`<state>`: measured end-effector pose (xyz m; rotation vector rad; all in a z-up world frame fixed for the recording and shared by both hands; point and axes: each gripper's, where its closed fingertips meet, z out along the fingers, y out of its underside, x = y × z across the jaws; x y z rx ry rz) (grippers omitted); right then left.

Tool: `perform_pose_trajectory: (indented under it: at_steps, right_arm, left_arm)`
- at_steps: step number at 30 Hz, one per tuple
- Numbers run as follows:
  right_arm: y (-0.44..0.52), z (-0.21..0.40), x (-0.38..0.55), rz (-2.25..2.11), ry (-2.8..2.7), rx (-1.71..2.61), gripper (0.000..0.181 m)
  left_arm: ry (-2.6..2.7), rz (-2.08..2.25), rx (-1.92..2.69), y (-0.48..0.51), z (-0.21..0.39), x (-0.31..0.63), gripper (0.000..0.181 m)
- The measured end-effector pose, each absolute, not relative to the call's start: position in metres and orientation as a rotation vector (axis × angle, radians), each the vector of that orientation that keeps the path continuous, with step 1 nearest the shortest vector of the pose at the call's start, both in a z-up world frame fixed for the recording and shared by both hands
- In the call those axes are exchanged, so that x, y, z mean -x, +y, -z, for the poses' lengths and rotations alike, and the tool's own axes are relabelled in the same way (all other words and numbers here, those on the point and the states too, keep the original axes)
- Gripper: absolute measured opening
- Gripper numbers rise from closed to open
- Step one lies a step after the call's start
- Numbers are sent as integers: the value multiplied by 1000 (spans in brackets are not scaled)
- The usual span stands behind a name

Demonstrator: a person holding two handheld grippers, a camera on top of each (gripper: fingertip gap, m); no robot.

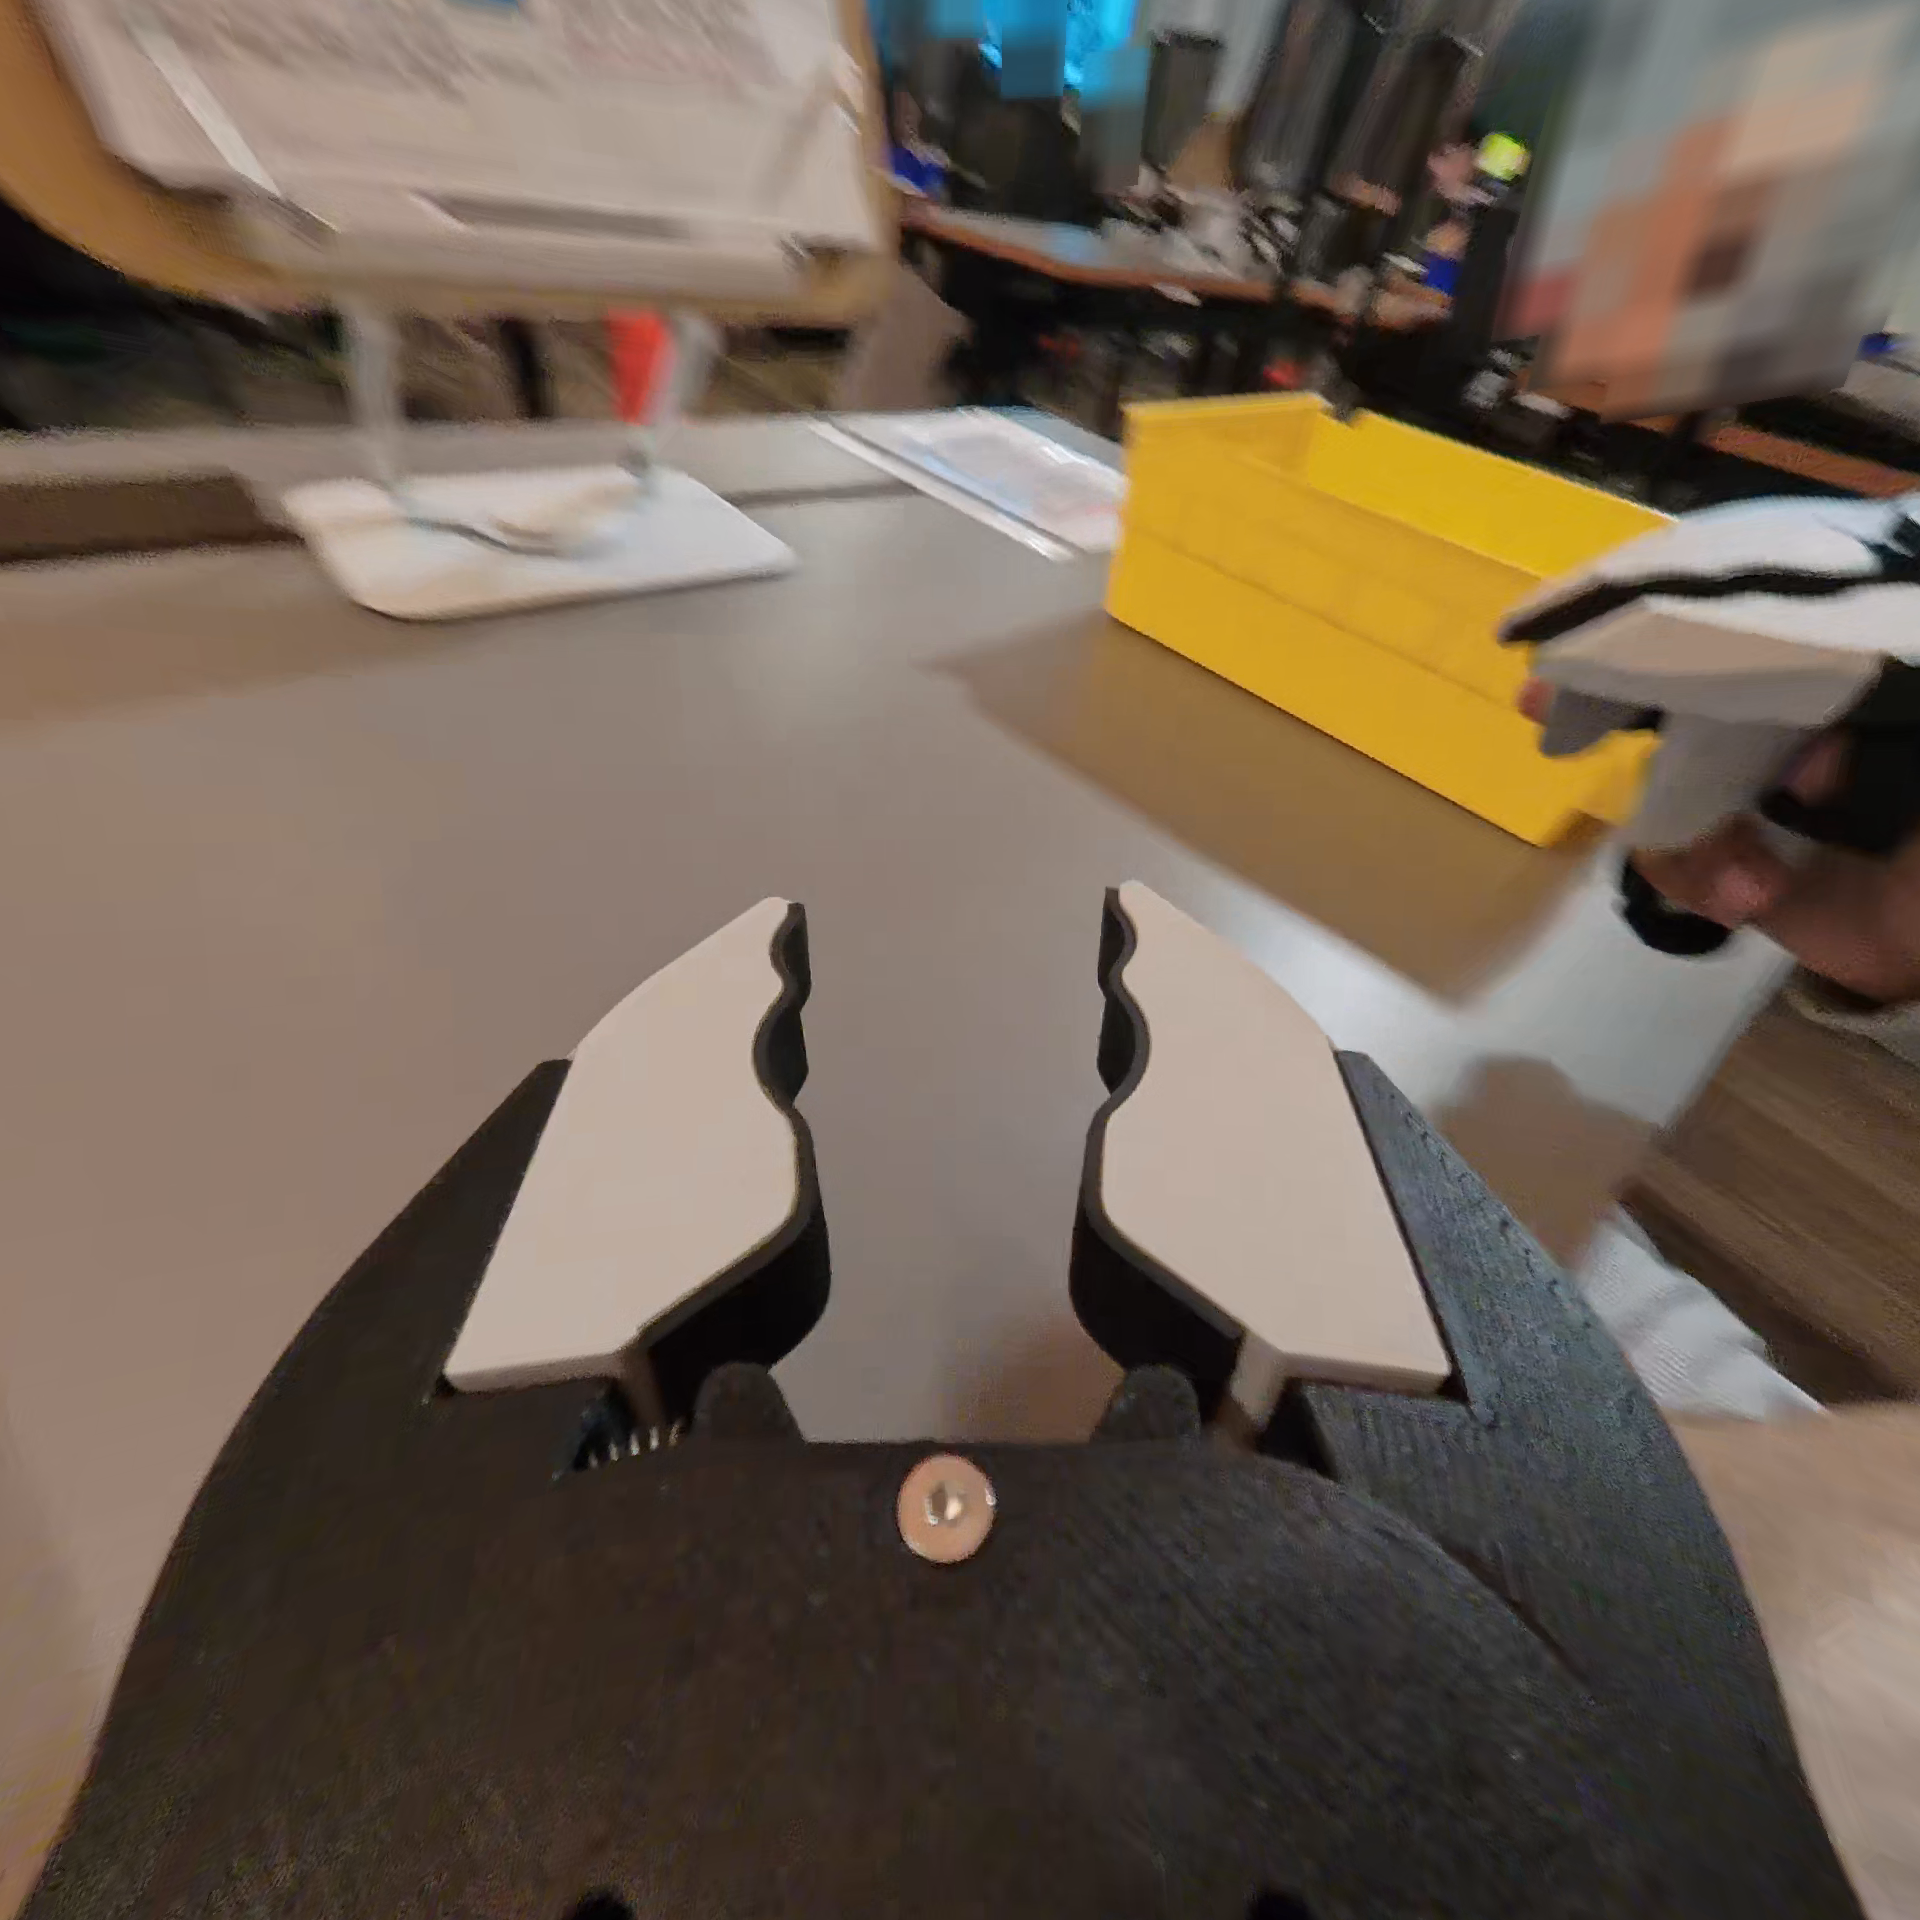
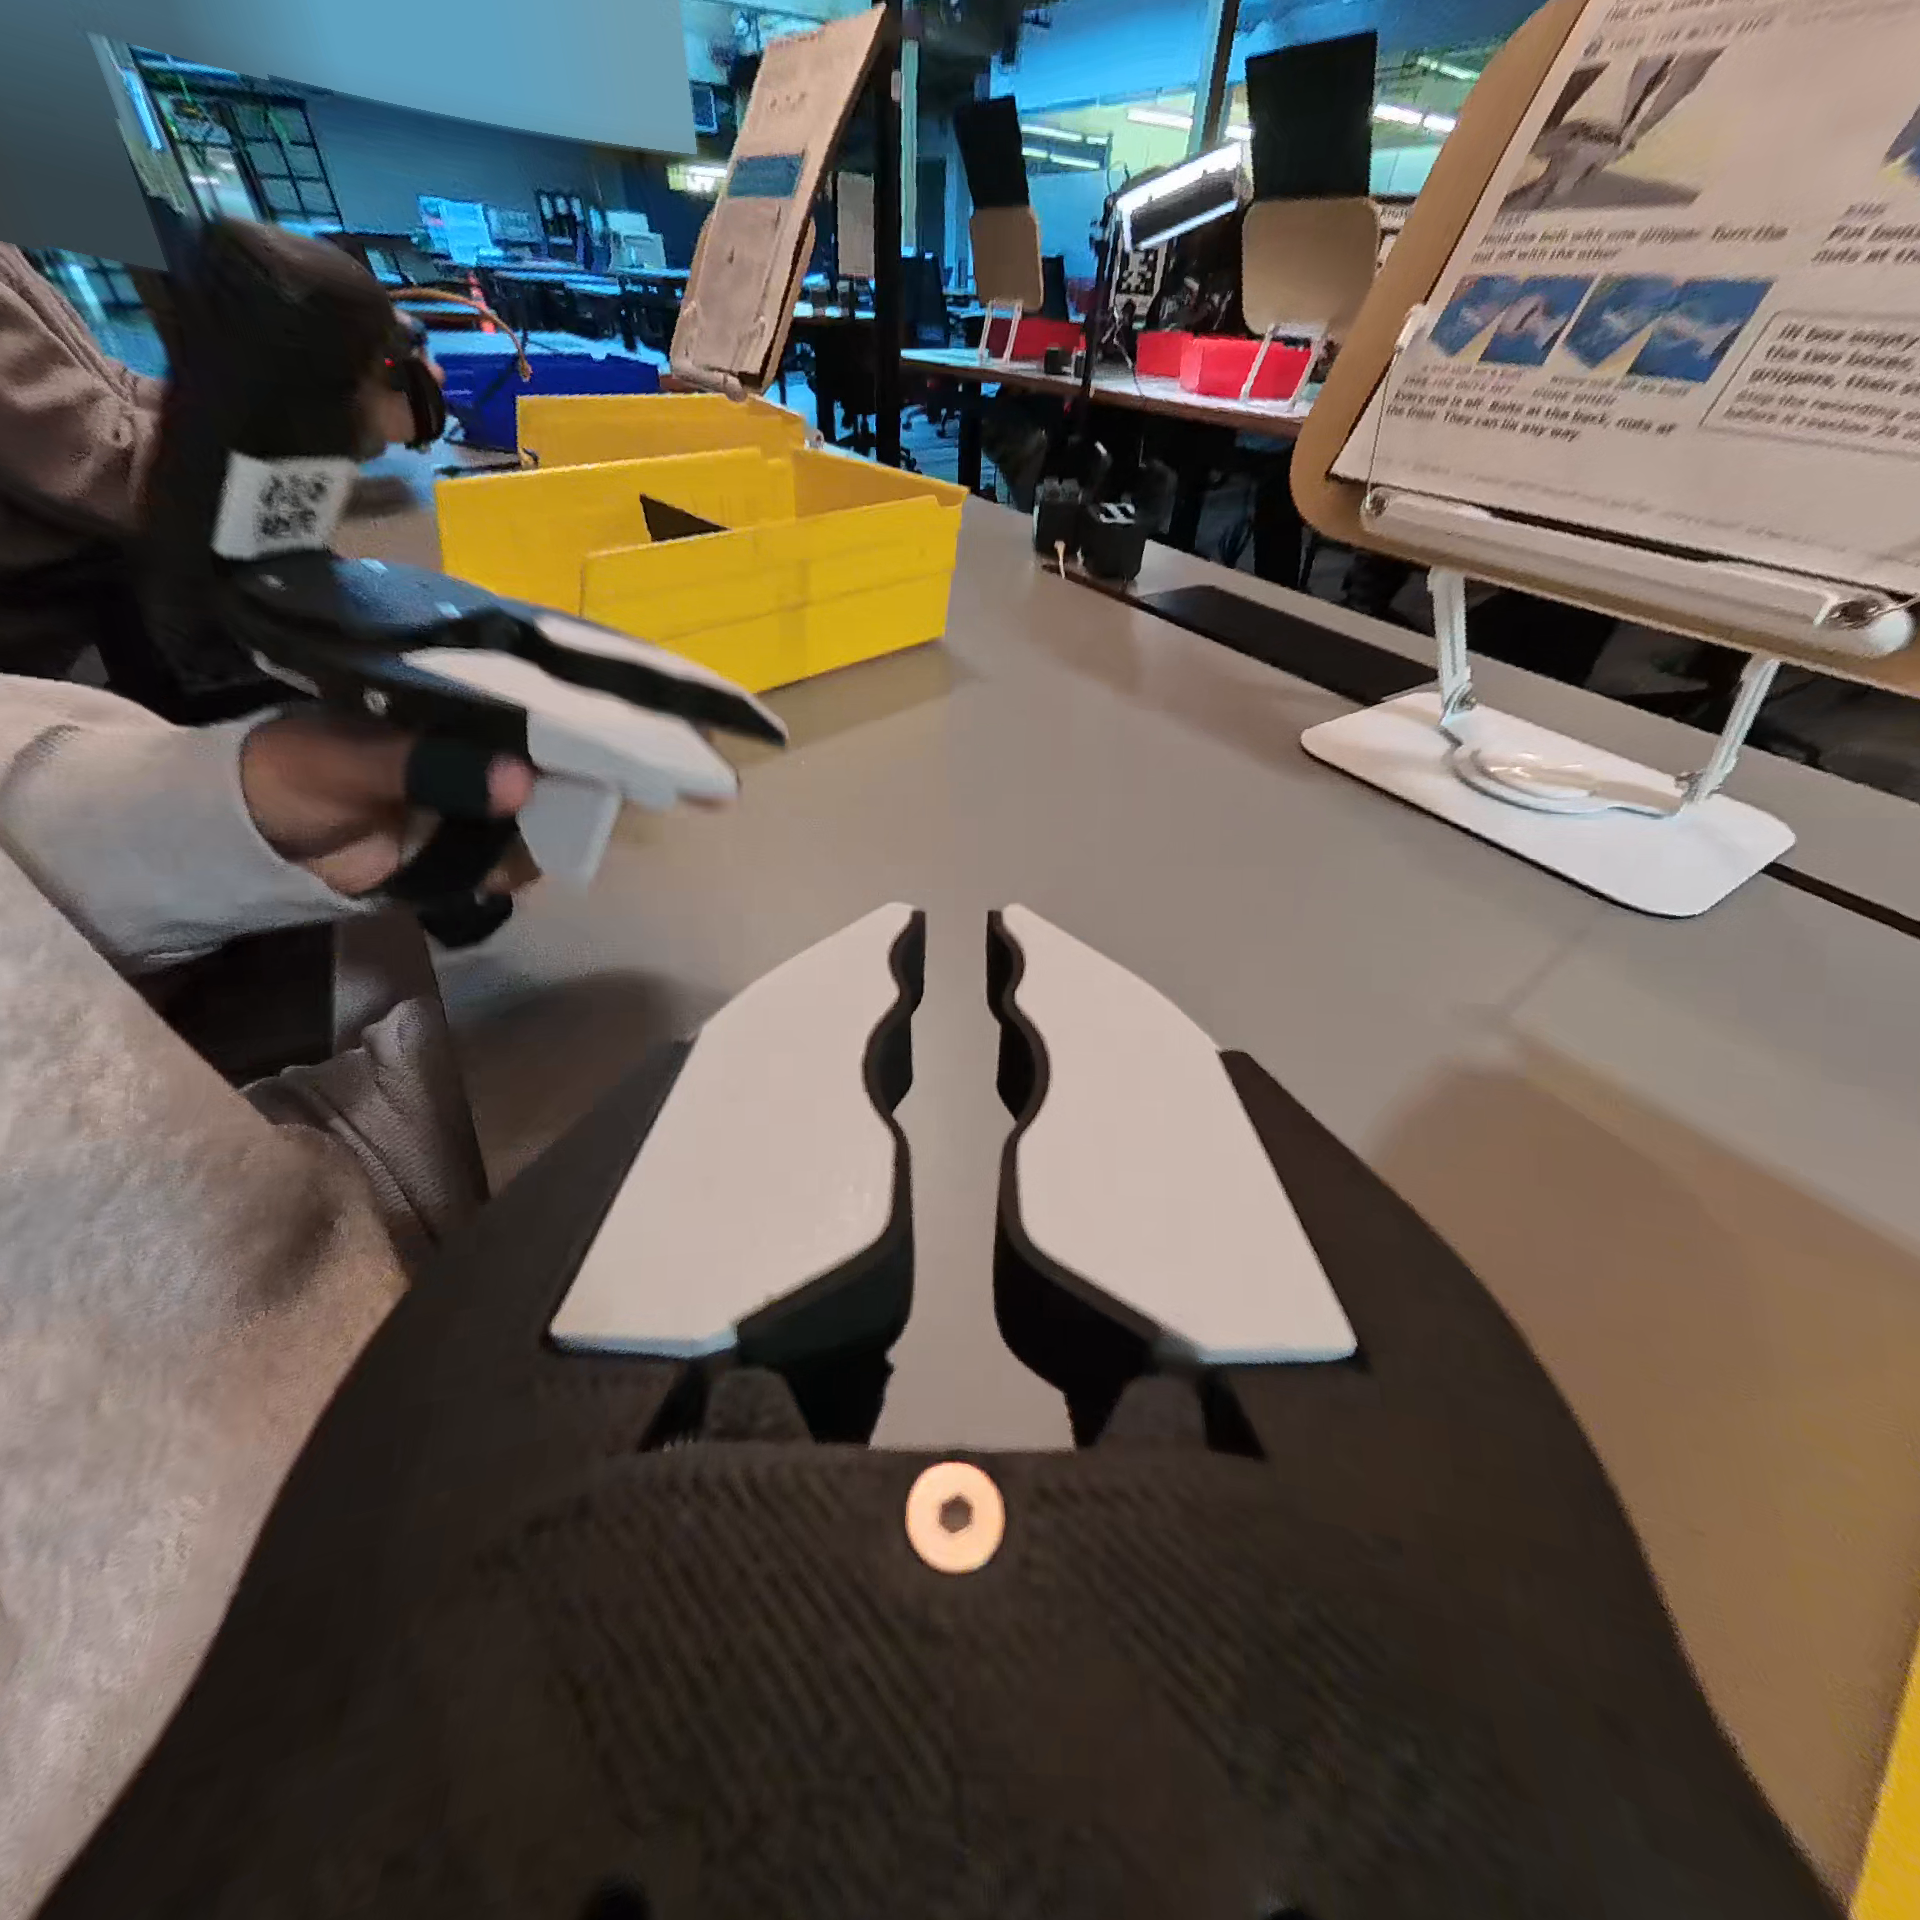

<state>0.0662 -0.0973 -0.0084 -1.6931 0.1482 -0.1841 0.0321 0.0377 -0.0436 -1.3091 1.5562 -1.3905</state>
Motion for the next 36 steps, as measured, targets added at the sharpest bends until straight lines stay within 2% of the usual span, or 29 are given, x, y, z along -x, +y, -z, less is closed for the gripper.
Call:
perform_pose_trajectory:
  at_steps: [2, 6, 8, 11, 14, 16, 17, 28, 36]
  right_arm:
    - [-91, 12, -68, 141, 150, 1695, 10]
    - [-75, 19, -65, 10, 161, 1683, 10]
    - [-66, 23, -62, -43, 160, 1686, 10]
    - [-55, 29, -55, -89, 136, 1707, 10]
    - [-49, 36, -49, -63, 80, 1762, 10]
    - [-49, 41, -48, -2, 40, 1800, 9]
    - [-50, 41, -48, 23, 25, 1811, 8]
    - [-63, 39, -58, 35, 59, 1802, 6]
    - [-79, 34, -84, 52, 187, 1756, 6]
  left_arm:
    - [1391, 1254, 1280, 79, 25, -27, 56]
    - [1101, 837, 1219, 177, -4, 2, 79]
    - [1069, 638, 1232, 216, 3, 15, 84]
    - [1097, 541, 1363, 252, 30, 25, 83]
    - [1148, 641, 1496, 259, 54, 23, 62]
    - [1182, 643, 1518, 261, 63, 24, 19]
    - [1178, 603, 1505, 266, 63, 26, 6]
    - [1118, 522, 1631, 337, 58, 92, 8]
    - [1146, 479, 1617, 310, 63, 121, 5]
